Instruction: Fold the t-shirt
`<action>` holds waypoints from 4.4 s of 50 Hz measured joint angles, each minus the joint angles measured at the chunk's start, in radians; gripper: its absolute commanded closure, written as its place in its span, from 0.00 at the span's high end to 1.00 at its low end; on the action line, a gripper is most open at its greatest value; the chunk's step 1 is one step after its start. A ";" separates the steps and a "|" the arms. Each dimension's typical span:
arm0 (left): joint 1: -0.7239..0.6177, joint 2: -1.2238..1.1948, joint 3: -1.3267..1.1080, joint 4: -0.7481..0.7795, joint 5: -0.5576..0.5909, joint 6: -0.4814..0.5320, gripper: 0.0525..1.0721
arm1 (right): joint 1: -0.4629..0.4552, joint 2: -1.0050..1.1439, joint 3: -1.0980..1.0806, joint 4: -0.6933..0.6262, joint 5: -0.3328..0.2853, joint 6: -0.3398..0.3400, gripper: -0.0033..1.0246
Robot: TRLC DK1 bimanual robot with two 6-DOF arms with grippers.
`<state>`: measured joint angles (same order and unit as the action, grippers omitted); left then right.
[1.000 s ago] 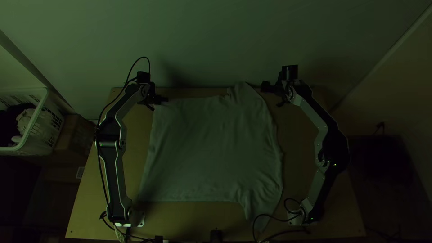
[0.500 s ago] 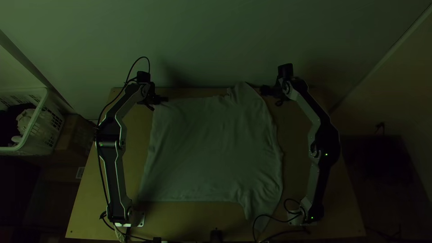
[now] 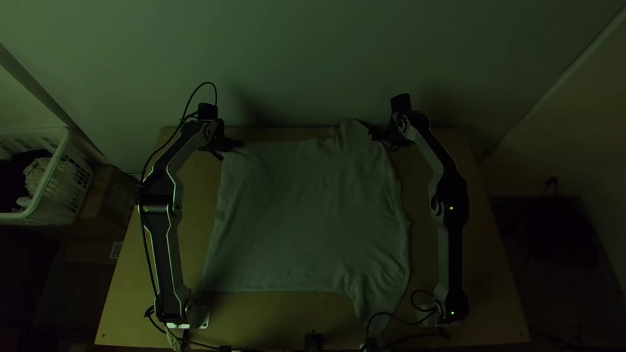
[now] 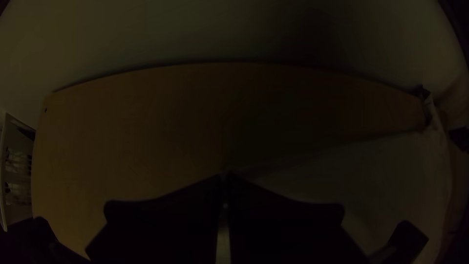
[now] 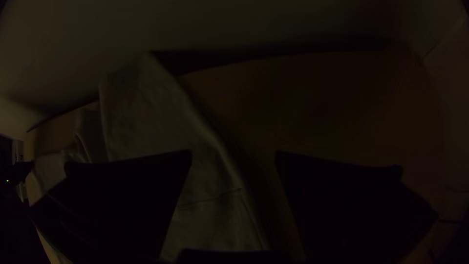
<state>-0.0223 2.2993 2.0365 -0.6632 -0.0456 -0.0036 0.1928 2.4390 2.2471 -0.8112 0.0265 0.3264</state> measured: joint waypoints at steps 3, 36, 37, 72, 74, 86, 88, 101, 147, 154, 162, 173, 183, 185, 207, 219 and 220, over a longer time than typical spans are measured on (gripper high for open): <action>0.002 0.000 0.000 -0.002 0.000 0.000 0.02 | 0.006 0.018 0.010 -0.003 0.000 0.000 0.66; 0.008 -0.016 0.000 -0.002 0.010 0.000 0.02 | 0.010 0.056 0.032 0.032 0.000 0.003 0.03; 0.010 -0.017 -0.001 -0.002 0.011 0.000 0.02 | 0.008 0.056 0.032 0.032 0.000 0.003 0.03; 0.035 -0.038 -0.004 -0.002 0.027 -0.004 0.02 | -0.045 0.056 0.031 0.000 -0.001 0.003 0.03; 0.035 -0.043 -0.005 -0.002 0.028 -0.005 0.02 | -0.045 0.053 0.029 -0.003 -0.001 0.003 0.03; 0.035 -0.104 -0.006 -0.003 0.057 -0.026 0.02 | -0.045 -0.025 -0.013 -0.034 -0.001 0.002 0.03; 0.035 -0.113 -0.006 -0.003 0.060 -0.027 0.02 | -0.045 -0.043 -0.017 -0.041 -0.001 0.002 0.03; 0.035 -0.146 -0.039 -0.010 0.064 -0.027 0.02 | -0.045 -0.155 -0.064 -0.067 0.000 -0.021 0.03; 0.078 -0.408 -0.481 0.092 0.132 -0.021 0.02 | 0.010 -0.513 -0.621 0.002 0.000 -0.050 0.03; 0.087 -0.446 -0.559 0.116 0.133 -0.018 0.02 | 0.017 -0.586 -0.740 0.024 0.000 -0.050 0.03; 0.090 -0.504 -0.662 0.159 0.135 -0.014 0.02 | 0.022 -0.664 -0.856 0.054 0.000 -0.050 0.03; 0.090 -0.562 -0.785 0.203 0.135 -0.010 0.02 | 0.037 -0.749 -0.983 0.095 0.000 -0.050 0.03; 0.098 -0.581 -0.855 0.233 0.136 -0.003 0.02 | 0.051 -0.779 -1.075 0.130 0.000 -0.038 0.03; 0.098 -0.583 -0.866 0.241 0.135 -0.003 0.02 | 0.054 -0.781 -1.091 0.139 0.000 -0.038 0.03; 0.119 -0.644 -0.917 0.285 0.174 -0.003 0.90 | 0.064 -0.818 -1.159 0.159 0.003 -0.023 0.96; 0.136 -0.798 -0.928 0.250 0.299 -0.003 0.95 | 0.069 -1.002 -1.161 0.119 0.003 -0.023 0.96; 0.137 -0.811 -0.928 0.243 0.303 -0.003 0.95 | 0.069 -1.015 -1.161 0.110 0.003 -0.023 0.96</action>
<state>0.1143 1.4883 1.1088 -0.4198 0.2569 -0.0067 0.2619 1.4235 1.0859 -0.7010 0.0299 0.3035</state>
